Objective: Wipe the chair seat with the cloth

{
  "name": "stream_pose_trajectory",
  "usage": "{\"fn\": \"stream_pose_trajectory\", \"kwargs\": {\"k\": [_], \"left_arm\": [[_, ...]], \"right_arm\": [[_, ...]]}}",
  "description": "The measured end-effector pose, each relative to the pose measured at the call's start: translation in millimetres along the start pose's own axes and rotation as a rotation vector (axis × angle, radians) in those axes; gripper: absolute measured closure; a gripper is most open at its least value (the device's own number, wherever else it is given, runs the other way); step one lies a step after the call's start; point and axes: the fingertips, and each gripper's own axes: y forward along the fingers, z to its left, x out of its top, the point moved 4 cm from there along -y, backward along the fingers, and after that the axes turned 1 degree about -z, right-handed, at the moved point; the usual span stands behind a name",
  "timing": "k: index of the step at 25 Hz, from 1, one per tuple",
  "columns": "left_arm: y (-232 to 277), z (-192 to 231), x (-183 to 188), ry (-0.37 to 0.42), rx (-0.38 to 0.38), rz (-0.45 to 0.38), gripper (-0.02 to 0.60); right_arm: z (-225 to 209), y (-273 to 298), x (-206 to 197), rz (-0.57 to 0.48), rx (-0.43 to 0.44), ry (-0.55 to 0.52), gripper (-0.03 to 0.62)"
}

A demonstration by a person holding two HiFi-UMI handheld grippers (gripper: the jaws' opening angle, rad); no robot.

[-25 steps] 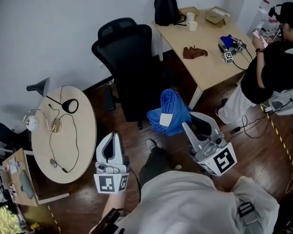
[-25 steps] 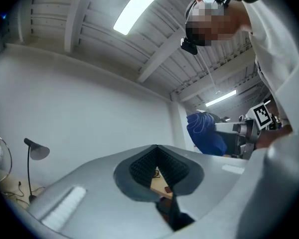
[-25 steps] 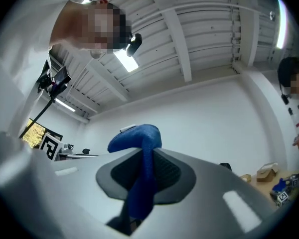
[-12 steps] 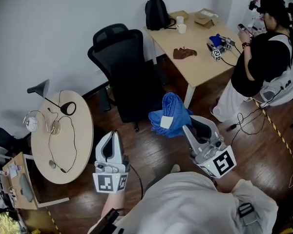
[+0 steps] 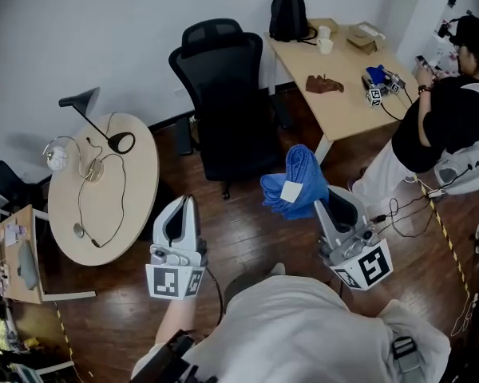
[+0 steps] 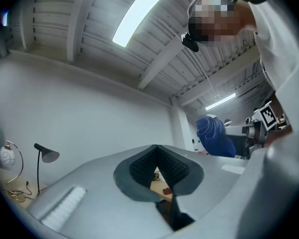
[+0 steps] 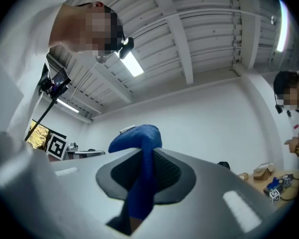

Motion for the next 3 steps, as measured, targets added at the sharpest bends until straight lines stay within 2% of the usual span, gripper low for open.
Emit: {"fn": "stream_pose_trajectory", "kwargs": {"k": [3], "left_arm": [[-13.1,3.5,3.1,-0.021,-0.001,-0.007,0.514]], "right_arm": [[14.3,3.7,-2.3,0.007,0.010,0.006,0.536]]}}
